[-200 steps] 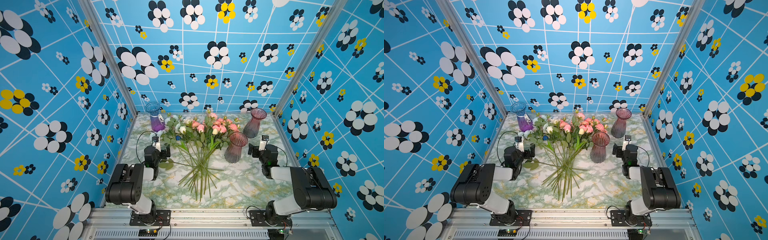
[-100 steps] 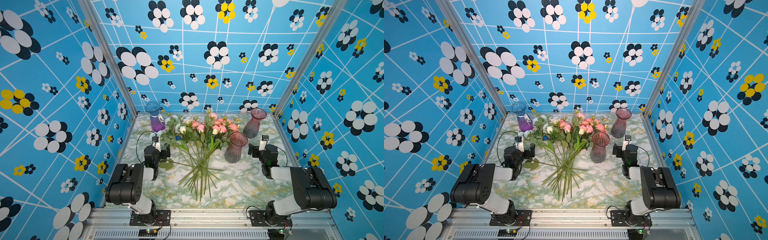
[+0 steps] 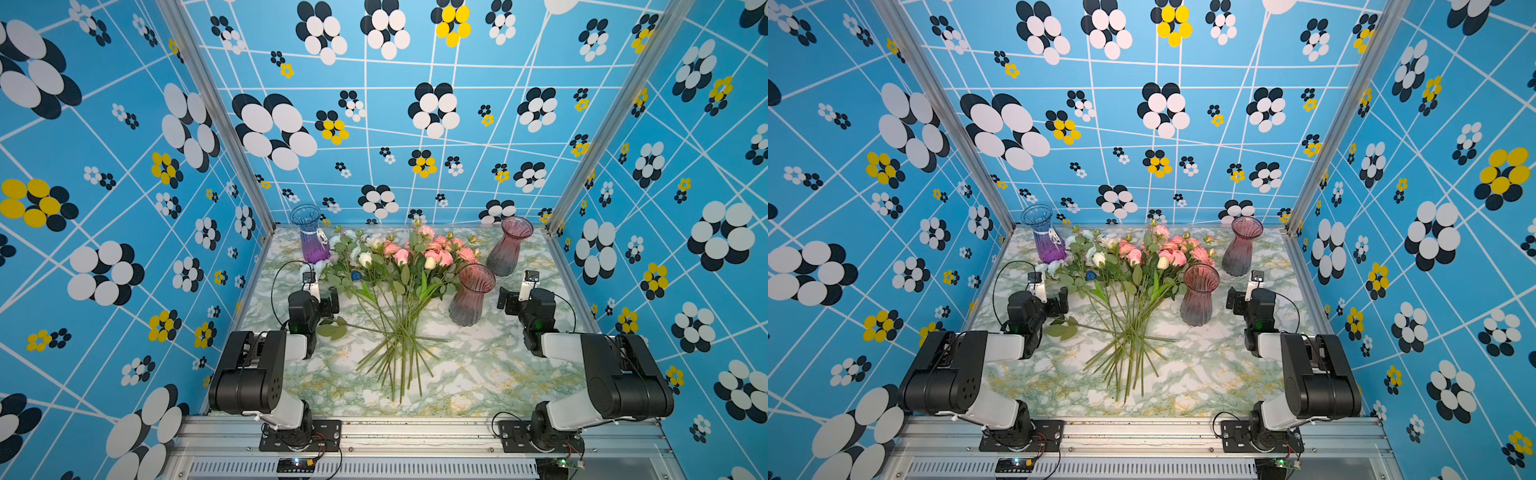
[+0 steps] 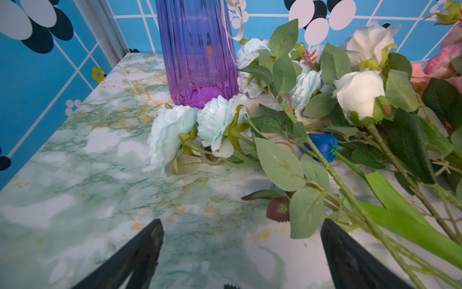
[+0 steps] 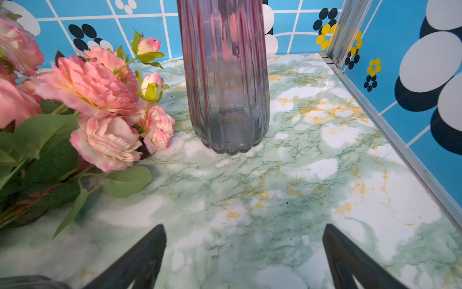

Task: Place the pink flowers into the vase
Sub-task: Adjust the flower at the center of the board.

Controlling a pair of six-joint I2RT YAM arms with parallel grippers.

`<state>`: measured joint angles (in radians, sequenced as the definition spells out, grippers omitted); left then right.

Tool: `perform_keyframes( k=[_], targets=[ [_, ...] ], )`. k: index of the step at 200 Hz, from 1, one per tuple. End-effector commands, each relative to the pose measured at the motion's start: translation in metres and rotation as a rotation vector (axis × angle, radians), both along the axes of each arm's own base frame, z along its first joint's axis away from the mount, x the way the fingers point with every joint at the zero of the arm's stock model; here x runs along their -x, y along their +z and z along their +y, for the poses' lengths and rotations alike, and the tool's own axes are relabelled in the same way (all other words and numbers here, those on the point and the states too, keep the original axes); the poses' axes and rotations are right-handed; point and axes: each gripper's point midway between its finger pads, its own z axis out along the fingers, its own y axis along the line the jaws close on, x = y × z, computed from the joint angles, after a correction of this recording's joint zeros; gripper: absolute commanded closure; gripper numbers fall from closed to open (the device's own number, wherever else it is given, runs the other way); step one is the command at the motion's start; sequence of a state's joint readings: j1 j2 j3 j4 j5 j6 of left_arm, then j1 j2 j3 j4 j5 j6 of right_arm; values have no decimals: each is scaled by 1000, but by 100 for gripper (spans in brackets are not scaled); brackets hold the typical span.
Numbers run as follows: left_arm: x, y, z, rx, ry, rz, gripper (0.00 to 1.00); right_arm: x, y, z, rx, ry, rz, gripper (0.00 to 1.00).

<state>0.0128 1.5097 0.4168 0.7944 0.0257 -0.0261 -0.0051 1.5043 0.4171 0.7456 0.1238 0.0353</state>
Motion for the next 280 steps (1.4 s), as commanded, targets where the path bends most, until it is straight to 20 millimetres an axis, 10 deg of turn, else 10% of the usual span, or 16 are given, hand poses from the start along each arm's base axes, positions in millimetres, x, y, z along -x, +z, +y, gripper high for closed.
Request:
perform_keyframes(
  k=[1, 70, 137, 223, 280],
  targets=[
    [-6, 25, 11, -4, 68, 6, 0, -3, 19, -13, 2, -88, 21, 1],
    [15, 98, 12, 211, 172, -66, 0, 36, 58, -61, -74, -494, 158, 1],
    [60, 188, -76, 514, -215, -108, 1, 53, 90, -13, -291, -295, 247, 1],
    [66, 160, -129, 402, -325, 193, 0, 97, 142, 41, -243, -42, 252, 1],
    [56, 147, -160, 925, -467, 289, 0, 93, 172, 102, -147, 190, 263, 1]
  ],
)
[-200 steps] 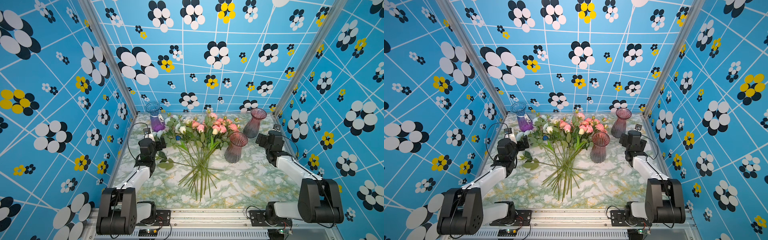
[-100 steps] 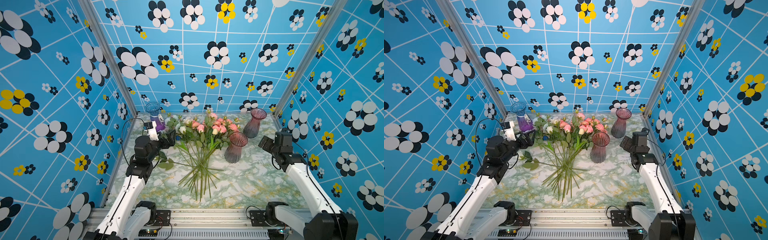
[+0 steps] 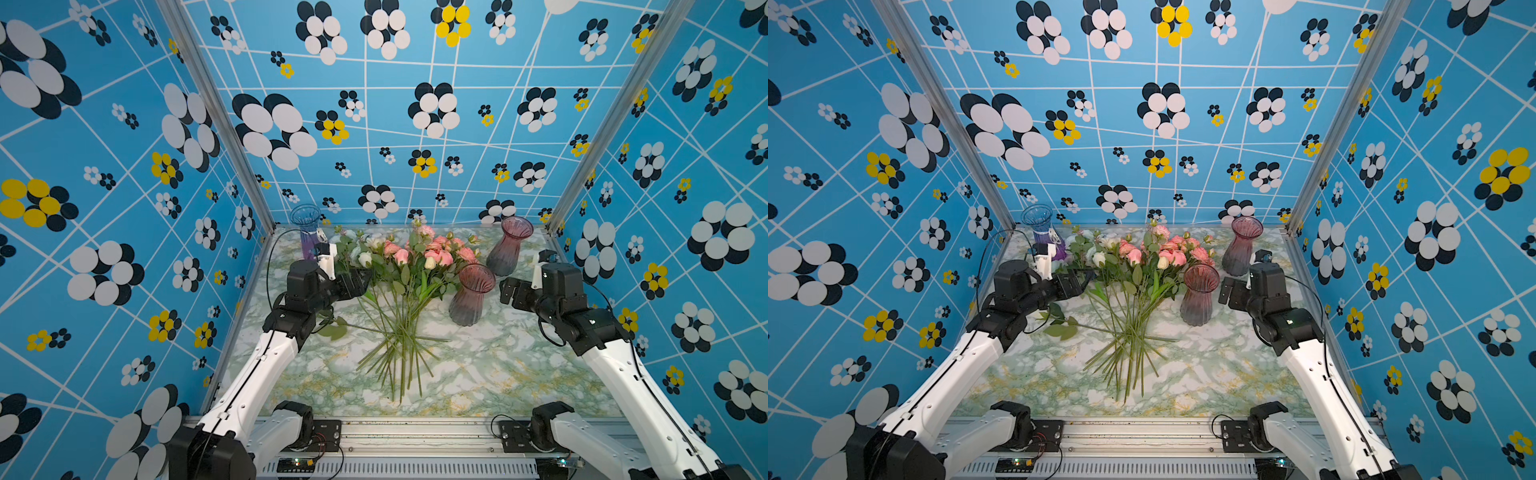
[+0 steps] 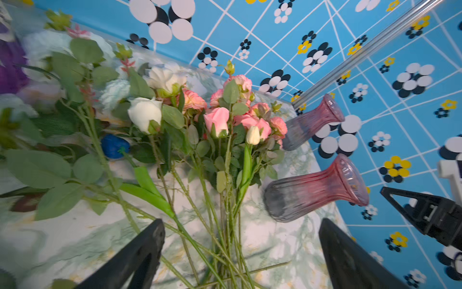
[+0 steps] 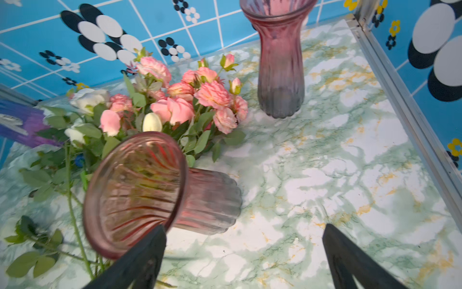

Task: Place the pink flowers into the vase
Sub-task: Adjust the flower at the center of the board.

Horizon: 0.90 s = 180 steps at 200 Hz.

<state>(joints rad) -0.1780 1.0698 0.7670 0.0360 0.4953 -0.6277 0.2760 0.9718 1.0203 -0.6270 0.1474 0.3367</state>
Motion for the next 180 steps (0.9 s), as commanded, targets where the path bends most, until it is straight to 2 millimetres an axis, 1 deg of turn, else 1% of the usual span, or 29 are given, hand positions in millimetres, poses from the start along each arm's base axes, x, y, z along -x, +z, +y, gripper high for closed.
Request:
perform_keyframes(
  k=[1, 16, 33, 41, 50, 70, 89, 99, 109, 120, 136, 150, 171, 180],
  targets=[
    [-6, -12, -16, 207, -93, 125, 0, 1, 5, 21, 61, 100, 28, 1],
    [-5, -40, -28, 127, -112, 252, 0, -4, 9, 35, 80, 143, 34, 1],
    [2, -62, -42, -18, -109, 290, 1, -9, 17, 51, 98, 192, 30, 1],
    [3, -72, -47, -66, -99, 311, 0, -11, 21, 58, 110, 214, 28, 1],
    [1, -86, -46, -115, -58, 365, 0, -14, 23, 64, 120, 231, 30, 1],
    [1, -117, -50, -138, -40, 523, 3, -22, 24, 74, 131, 256, 38, 1],
    [-6, -136, -54, -133, -22, 594, 5, -28, 20, 81, 133, 276, 53, 1],
    [-10, -142, -59, -115, -21, 613, 7, -30, 18, 85, 130, 285, 57, 1],
    [-16, -142, -67, -82, -30, 612, 8, -32, 17, 87, 127, 290, 58, 1],
    [-21, -146, -75, -65, -35, 625, 9, -33, 15, 89, 127, 292, 61, 1],
    [-29, -150, -82, -57, -36, 643, 11, -36, 14, 90, 129, 295, 63, 1],
    [-36, -148, -87, -38, -38, 637, 12, -38, 13, 92, 128, 298, 64, 1],
    [-44, -145, -86, -31, -23, 623, 14, -42, 11, 94, 128, 298, 65, 1],
    [-46, -142, -81, -32, -6, 610, 15, -43, 10, 97, 126, 304, 68, 2]
  ],
)
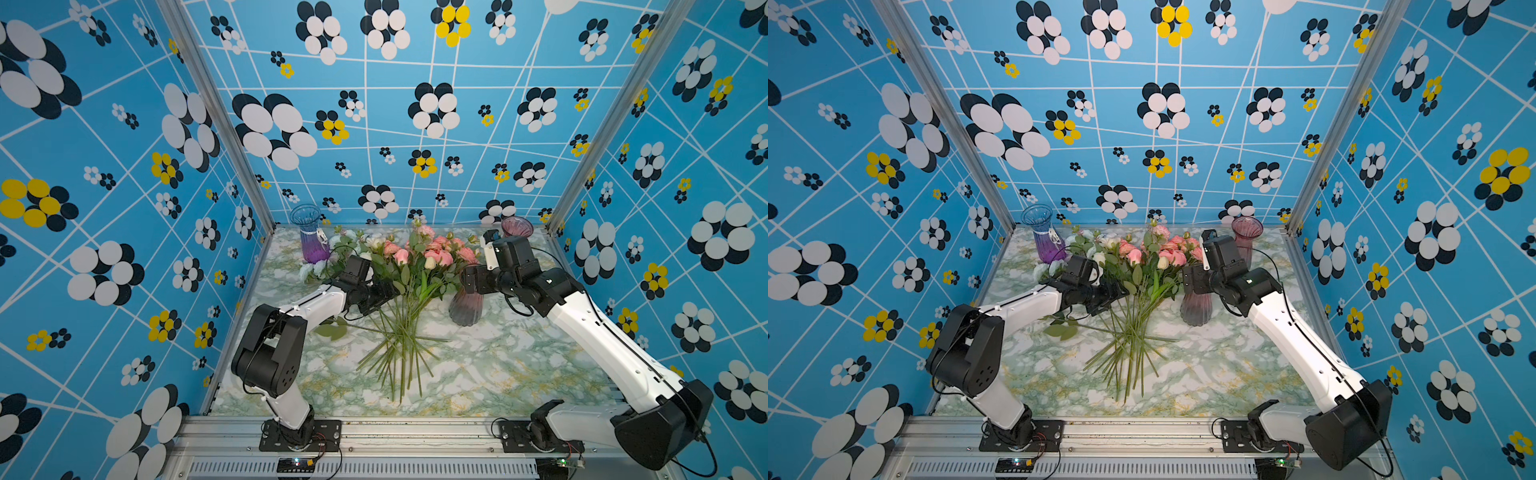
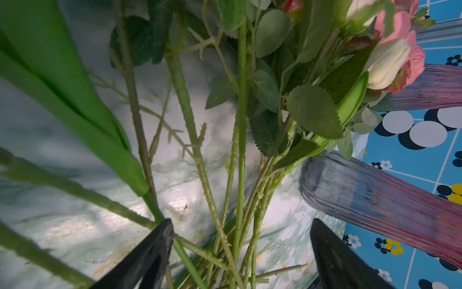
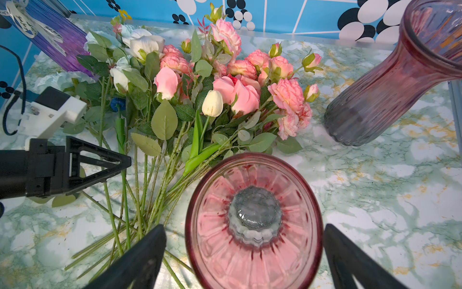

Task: Place the pink flowers into the vase
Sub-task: Adjust the flower at the center of the board.

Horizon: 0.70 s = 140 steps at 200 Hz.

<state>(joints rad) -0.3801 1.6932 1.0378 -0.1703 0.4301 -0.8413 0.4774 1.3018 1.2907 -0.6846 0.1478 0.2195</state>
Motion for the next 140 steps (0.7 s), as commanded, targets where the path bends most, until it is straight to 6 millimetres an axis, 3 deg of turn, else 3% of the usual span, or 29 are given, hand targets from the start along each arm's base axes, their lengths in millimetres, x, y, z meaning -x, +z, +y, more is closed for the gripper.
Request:
perform_keyframes(
  k=[1, 39, 96, 140],
  targets=[
    [-16, 18, 0, 25, 31, -50, 15, -4, 10, 9, -8, 27, -21, 2],
    [-19, 17, 23, 35, 102, -57, 17, -7, 8, 29, 15, 72, -21, 5],
    [-16, 13, -25, 132, 21, -37, 20, -9, -7, 75, 27, 151, 38, 6],
    [-25, -2, -39, 158, 26, -12, 23, -9, -14, 84, 0, 128, 70, 6]
  ],
)
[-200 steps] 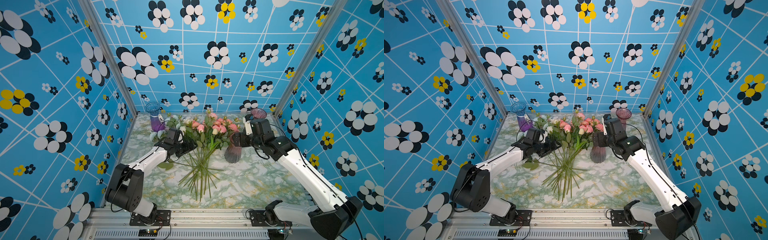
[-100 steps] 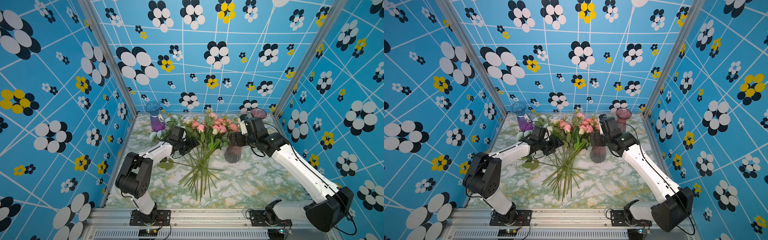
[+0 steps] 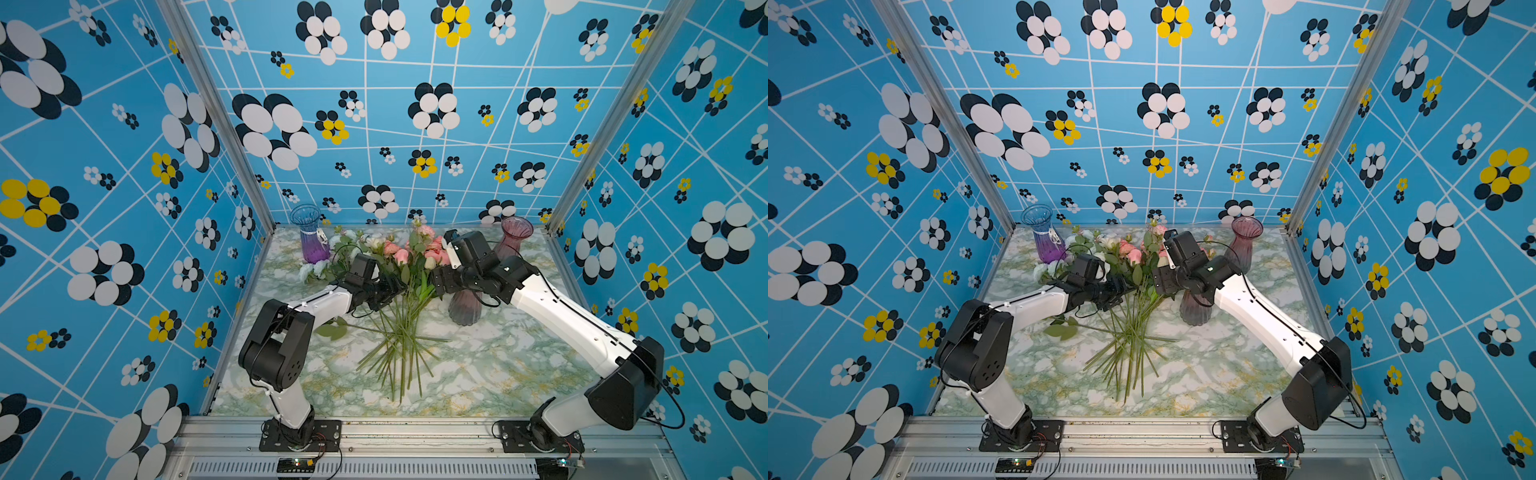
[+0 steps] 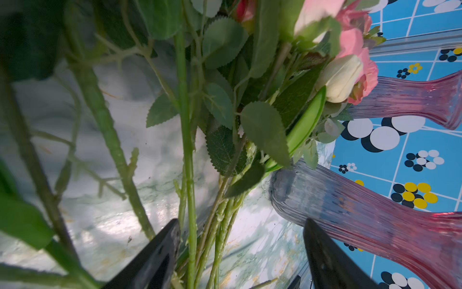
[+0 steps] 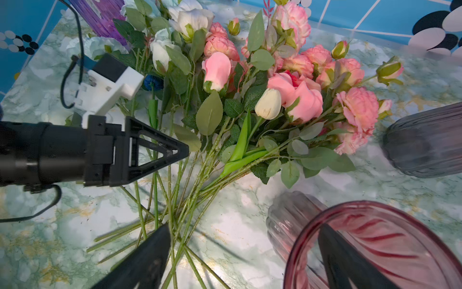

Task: Place the pink flowers into the vase
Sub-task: Adjust the flower at the center of the board.

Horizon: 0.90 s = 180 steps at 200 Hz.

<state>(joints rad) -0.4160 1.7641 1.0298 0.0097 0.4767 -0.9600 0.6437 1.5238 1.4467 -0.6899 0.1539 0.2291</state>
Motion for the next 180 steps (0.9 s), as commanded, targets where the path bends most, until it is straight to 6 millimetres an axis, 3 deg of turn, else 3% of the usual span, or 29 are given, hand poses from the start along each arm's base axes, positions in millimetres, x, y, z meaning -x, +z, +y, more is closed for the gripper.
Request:
perform_keyframes(
  k=[1, 34, 67, 131, 180],
  targets=[
    [-13, 1, -9, 44, 11, -8, 23, 1, 4, 2, -34, -28, 14, 6],
    [-20, 0, -16, 55, 2, -13, 24, 3, 2, 5, -23, -30, 21, 6],
    [-18, -11, -6, 11, 6, 2, 26, 3, 8, 1, -1, -38, 8, 6],
    [-11, -44, 49, -72, 78, 70, 25, 8, 27, -16, 51, -56, -36, 5],
    [-13, -55, 79, -95, 114, 103, 26, 7, 53, -55, 159, -170, -121, 4]
  ],
)
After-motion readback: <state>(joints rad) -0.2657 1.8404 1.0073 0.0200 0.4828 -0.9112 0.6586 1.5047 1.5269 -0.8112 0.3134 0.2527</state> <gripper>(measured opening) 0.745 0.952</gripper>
